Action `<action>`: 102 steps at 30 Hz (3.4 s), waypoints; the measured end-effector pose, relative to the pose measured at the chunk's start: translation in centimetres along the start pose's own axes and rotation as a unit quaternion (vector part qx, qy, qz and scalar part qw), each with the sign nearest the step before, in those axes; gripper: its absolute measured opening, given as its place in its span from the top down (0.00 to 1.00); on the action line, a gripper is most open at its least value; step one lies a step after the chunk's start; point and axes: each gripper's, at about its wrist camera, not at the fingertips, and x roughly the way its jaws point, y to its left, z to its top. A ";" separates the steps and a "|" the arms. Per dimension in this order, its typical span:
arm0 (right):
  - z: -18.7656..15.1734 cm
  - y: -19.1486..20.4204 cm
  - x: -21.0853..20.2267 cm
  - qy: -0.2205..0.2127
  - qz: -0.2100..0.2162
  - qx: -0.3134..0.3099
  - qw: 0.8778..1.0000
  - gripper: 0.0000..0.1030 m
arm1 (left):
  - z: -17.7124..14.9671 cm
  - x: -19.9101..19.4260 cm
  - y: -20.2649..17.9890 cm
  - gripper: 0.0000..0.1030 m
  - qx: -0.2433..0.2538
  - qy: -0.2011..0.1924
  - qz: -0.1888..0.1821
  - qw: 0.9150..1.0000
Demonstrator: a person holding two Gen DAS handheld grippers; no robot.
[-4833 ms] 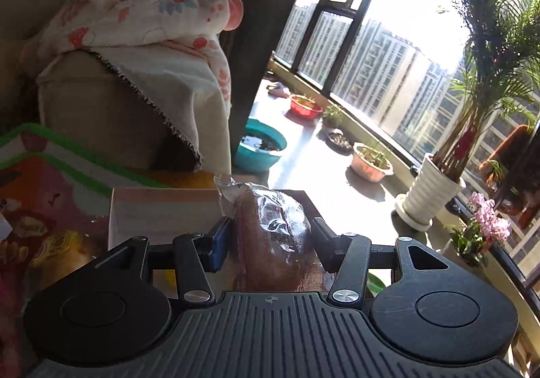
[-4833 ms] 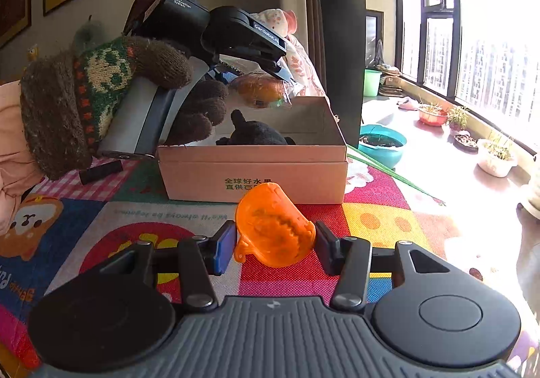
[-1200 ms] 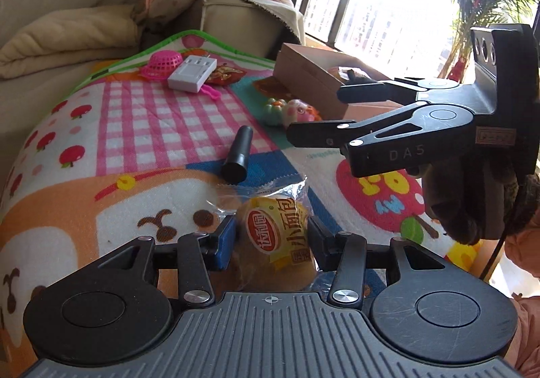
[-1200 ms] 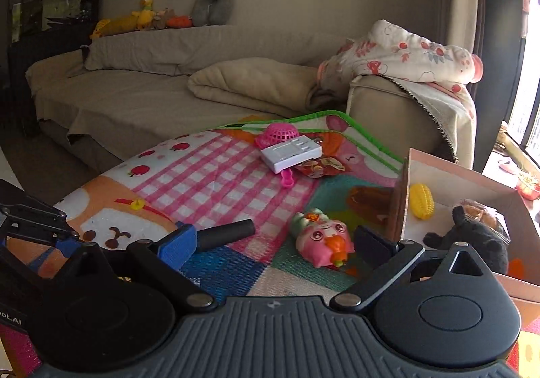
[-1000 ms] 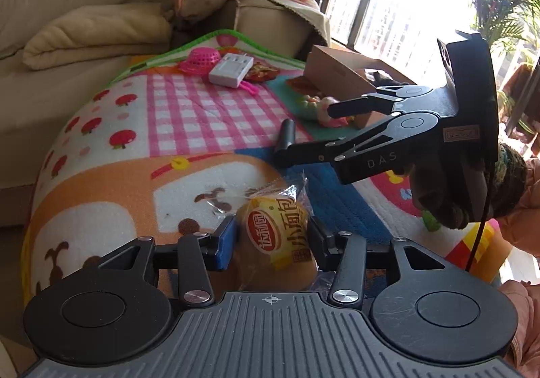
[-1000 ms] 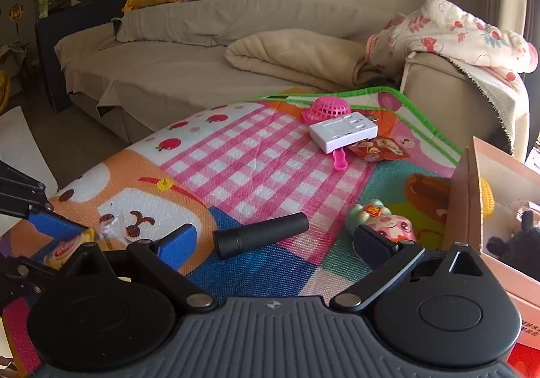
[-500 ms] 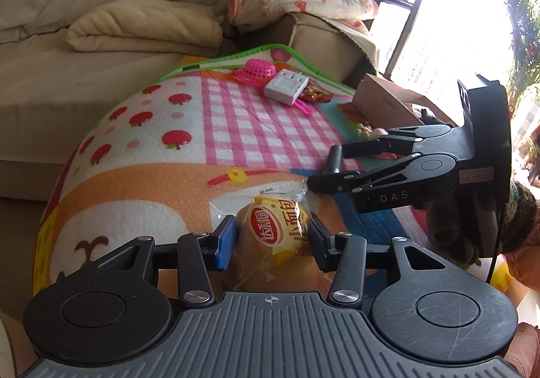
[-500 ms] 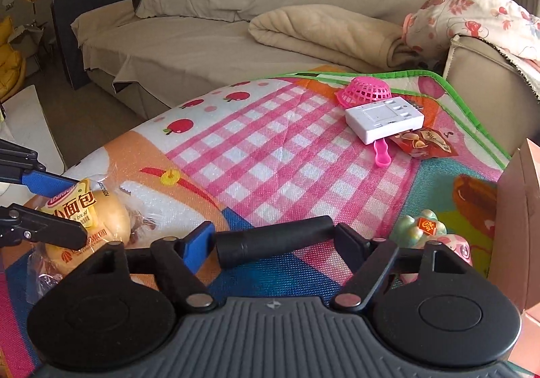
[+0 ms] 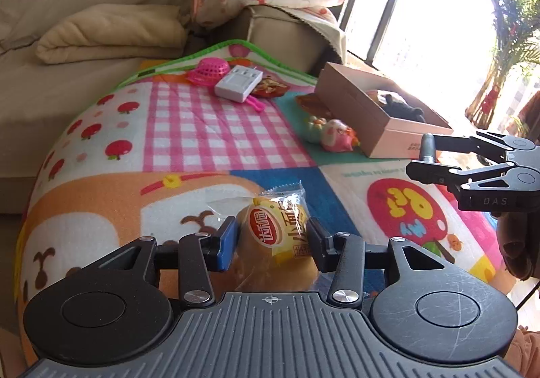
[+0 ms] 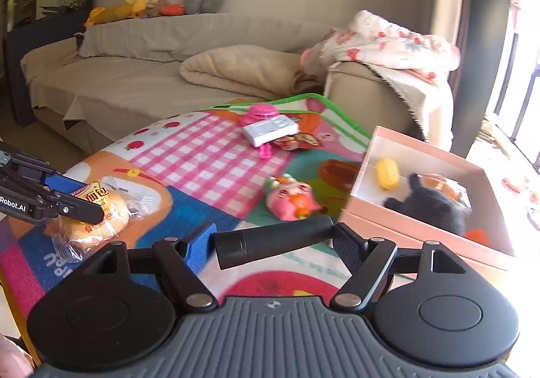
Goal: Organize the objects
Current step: 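Place the bun into the pink box with the left gripper while the right gripper drops the cylinder in, then grasp the white toy box with the left gripper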
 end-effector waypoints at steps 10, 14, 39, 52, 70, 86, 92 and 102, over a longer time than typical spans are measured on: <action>-4.5 -7.1 -4.5 -0.027 -0.078 0.104 0.991 0.26 | 10.5 6.8 -9.5 0.53 0.030 -0.053 -0.073 0.995; -5.5 -8.4 -4.6 -0.037 -0.085 0.129 0.987 0.26 | 14.5 12.0 -14.0 0.53 0.091 -0.075 -0.031 0.993; -8.4 -10.6 -2.3 -0.031 -0.088 0.195 0.976 0.26 | 18.7 19.6 -12.6 0.50 -0.028 -0.072 -0.072 0.994; -1.1 -12.0 -3.7 -0.081 -0.104 0.157 0.979 0.26 | 9.4 10.8 -11.2 0.50 0.073 -0.085 -0.087 0.990; 4.8 -9.7 1.9 -0.047 -0.083 0.125 0.988 0.09 | 3.8 8.2 -3.7 0.50 0.043 -0.060 -0.033 0.997; -2.1 -1.4 4.2 0.012 -0.043 0.044 0.998 0.03 | 12.1 13.2 0.9 0.50 0.035 -0.111 0.050 0.992; -2.9 -1.9 5.1 0.026 -0.032 0.066 0.997 0.03 | 14.7 17.9 2.8 0.50 0.084 -0.074 0.088 0.990; -3.0 -2.0 5.0 0.023 -0.021 0.070 0.997 0.00 | 15.5 21.2 2.4 0.47 0.080 -0.055 0.098 0.990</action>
